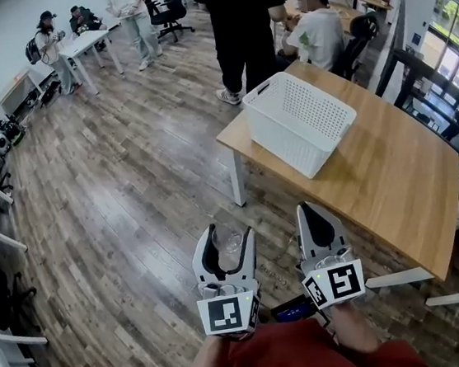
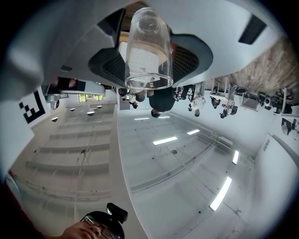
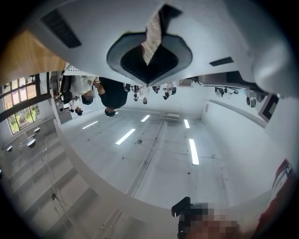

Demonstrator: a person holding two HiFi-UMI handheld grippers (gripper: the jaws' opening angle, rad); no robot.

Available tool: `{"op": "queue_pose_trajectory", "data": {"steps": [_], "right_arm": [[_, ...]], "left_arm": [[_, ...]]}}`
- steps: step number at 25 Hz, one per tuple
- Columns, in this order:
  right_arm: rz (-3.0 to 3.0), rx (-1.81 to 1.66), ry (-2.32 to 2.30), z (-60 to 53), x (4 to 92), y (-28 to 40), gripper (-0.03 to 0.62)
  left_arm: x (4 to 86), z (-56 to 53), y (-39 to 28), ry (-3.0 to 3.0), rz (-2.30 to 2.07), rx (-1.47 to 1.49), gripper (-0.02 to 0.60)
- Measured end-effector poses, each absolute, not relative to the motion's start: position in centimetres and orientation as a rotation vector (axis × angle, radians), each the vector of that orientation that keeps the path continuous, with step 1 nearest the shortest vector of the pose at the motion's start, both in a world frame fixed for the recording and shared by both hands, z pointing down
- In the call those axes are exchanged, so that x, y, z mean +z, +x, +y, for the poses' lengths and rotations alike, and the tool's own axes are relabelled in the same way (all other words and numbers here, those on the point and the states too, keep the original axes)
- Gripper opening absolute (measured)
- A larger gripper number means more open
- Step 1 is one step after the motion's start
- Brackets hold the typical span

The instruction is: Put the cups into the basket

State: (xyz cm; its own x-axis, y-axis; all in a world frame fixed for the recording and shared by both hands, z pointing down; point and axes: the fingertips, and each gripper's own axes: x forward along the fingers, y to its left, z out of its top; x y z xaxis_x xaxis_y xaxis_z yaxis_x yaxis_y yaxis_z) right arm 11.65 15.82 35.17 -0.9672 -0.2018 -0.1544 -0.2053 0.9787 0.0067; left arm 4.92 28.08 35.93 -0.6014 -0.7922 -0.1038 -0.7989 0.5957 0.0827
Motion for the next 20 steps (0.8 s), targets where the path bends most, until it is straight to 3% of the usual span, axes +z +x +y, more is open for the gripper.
{"op": "queue_pose_trajectory", "data": {"steps": [11,20], "right_arm": [[2.967,0.052,-0.299,18.9,34.1,2.7,0.005],[2.974,0.056,-0.337,19.1,34.8,-0.5,0.005]], "left_arm": [[35.1,31.4,-4.2,-1.357,2.768,0.195,0.290],[35.1,31.7,-8.6,-1.363,2.800,0.192,0.290]]}}
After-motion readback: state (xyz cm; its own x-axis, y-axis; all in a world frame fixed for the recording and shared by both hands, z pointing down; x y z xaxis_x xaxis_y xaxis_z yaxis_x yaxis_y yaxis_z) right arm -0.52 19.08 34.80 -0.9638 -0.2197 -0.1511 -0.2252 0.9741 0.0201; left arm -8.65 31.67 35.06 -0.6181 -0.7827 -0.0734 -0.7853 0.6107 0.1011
